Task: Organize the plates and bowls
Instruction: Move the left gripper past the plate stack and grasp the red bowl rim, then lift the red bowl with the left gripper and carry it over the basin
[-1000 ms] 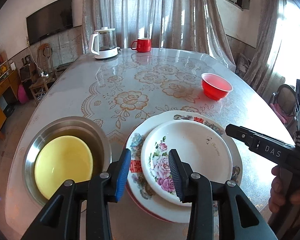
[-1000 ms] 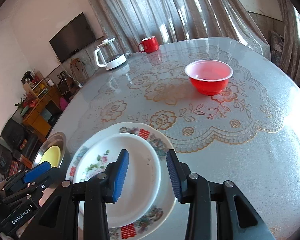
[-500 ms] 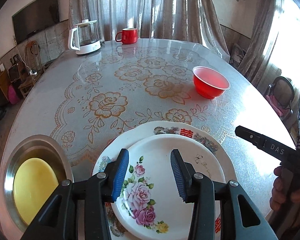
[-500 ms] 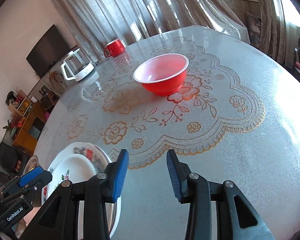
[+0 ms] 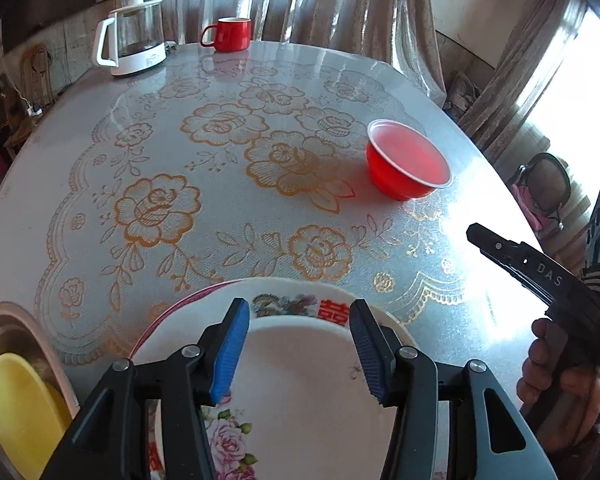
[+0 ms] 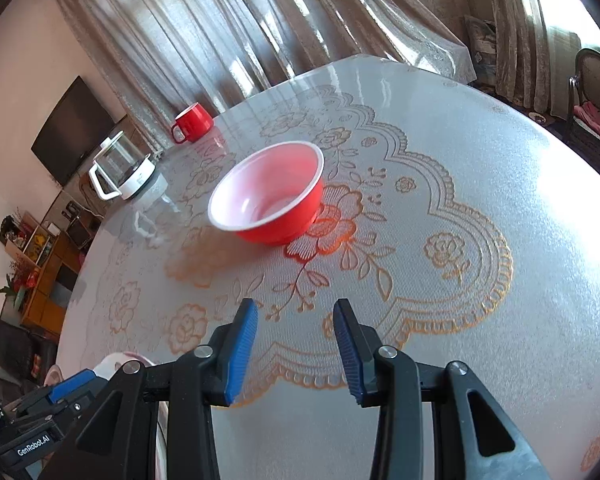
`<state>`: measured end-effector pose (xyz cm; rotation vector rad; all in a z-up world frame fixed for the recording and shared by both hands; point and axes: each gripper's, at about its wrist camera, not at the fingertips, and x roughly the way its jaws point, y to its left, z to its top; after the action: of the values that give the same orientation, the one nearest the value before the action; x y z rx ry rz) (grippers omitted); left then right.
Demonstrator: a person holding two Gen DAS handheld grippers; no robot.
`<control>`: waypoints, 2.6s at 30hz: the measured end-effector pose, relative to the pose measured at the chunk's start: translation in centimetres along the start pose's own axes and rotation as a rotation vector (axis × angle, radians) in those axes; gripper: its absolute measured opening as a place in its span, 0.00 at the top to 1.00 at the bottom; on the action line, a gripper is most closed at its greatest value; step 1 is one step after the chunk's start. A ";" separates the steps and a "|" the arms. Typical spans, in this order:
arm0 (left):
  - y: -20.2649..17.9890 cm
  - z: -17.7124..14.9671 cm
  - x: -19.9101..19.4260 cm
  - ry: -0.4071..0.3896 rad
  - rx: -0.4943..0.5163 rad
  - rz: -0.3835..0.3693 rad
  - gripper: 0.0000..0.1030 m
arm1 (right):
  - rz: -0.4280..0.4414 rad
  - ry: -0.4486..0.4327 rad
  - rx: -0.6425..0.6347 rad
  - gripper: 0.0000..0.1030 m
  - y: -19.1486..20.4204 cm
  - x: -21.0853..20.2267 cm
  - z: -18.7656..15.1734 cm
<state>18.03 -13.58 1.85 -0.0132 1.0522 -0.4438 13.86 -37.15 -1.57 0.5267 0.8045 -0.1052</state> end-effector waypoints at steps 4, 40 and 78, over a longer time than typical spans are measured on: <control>-0.1 2.3 0.8 -0.015 -0.038 -0.066 0.47 | -0.006 -0.026 0.017 0.62 -0.3 0.8 2.0; -1.3 9.0 5.6 -0.008 -0.183 -0.194 0.83 | 0.090 0.030 0.010 0.84 2.0 5.2 5.2; 11.9 -5.9 -10.5 -0.225 -0.329 0.014 0.83 | 0.342 0.128 -0.279 0.83 19.7 -0.1 -6.1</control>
<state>12.81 2.18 5.00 -0.3408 0.8923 -0.2460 15.40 -17.11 3.11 0.4024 0.8263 0.3548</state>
